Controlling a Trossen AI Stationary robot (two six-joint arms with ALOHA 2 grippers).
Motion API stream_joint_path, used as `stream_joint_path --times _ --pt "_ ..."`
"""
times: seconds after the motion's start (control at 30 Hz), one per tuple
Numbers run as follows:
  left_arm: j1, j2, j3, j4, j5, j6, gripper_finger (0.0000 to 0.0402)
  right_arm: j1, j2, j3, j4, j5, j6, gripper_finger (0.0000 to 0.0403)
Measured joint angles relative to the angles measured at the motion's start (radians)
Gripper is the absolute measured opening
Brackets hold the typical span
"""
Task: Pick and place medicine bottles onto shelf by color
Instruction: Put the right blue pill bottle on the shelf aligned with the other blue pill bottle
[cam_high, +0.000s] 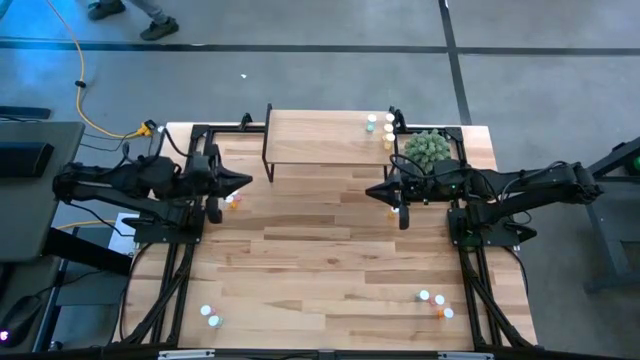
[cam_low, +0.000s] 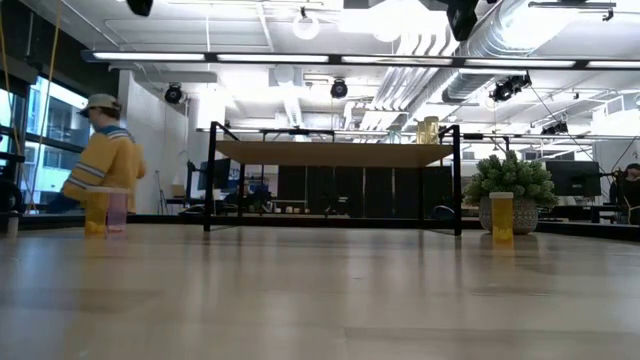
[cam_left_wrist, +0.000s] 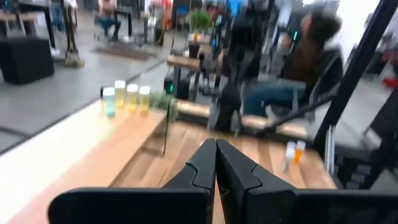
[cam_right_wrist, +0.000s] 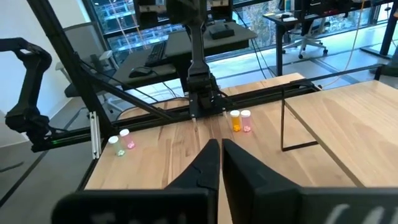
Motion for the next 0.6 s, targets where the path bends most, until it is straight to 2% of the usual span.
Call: stream_joint_path --times 0.1,0.4,0.6 --pt "0.000 -0.043 -0.025 -0.023 0.015 0.001 0.0000 0.000 0.000 0.000 0.000 -0.011 0.000 0.0004" --pt "0.000 -0.277 -0.367 0.302 0.051 -0.064 0.0000 0.000 0.000 0.000 0.011 -0.010 0.004 0.0001" --pt "0.000 -0.331 -0.427 0.349 0.051 -0.020 0.0000 0.000 0.000 0.000 0.034 -0.002 0.008 0.0002"
